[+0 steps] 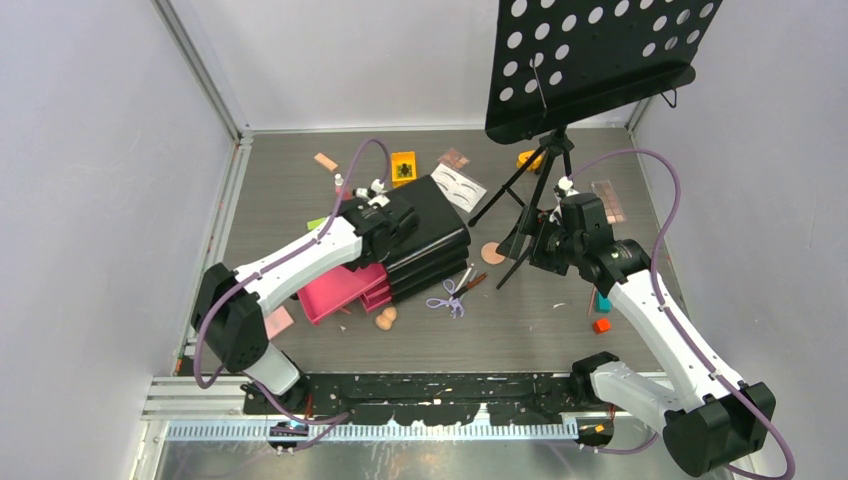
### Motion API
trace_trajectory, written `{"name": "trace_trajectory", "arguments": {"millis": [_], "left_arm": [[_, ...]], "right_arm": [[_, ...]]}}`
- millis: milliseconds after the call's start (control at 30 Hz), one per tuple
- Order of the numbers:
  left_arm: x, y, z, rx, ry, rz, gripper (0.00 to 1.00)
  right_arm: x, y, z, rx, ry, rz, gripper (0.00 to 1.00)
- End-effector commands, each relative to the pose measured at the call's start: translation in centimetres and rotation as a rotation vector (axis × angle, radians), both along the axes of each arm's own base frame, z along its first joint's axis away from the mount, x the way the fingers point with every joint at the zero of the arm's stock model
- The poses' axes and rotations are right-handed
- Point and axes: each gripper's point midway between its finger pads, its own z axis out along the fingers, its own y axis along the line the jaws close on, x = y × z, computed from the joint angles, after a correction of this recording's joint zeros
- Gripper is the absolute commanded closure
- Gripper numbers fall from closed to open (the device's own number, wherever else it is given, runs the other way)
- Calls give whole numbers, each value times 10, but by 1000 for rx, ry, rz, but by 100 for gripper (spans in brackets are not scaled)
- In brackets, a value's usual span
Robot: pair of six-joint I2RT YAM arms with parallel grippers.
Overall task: Organize the makeup
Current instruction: Place the makeup in the drawer.
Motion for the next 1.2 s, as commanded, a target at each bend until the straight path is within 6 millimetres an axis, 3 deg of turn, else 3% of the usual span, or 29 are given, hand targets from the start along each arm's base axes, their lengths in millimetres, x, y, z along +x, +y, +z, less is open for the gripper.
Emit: {"name": "trace_trajectory", "arguments": {"millis": [0,100,233,400,567,800,1167], "left_arm": [[-3,-4,10,-57,-17,-2,38],[1,-11,27,-154,-88,4,34],[0,-16,63,-432,-245,29,26],[-15,11,88,-836,-463,200,20],[-48,42,70,-1043,-599,451,19],[-69,42,27,-1178,-554,597,19],[-82,48,-25,-1195,-436,762,42]], "right_arm": [[3,3,10,22,-39,0,10],[3,3,10,23,-40,0,10],[2,4,10,23,-41,5,10],[3,5,9,23,-37,10,10],[5,7,7,28,-32,19,10],[6,10,4,32,-21,31,10],[6,9,2,18,-17,36,10]]}}
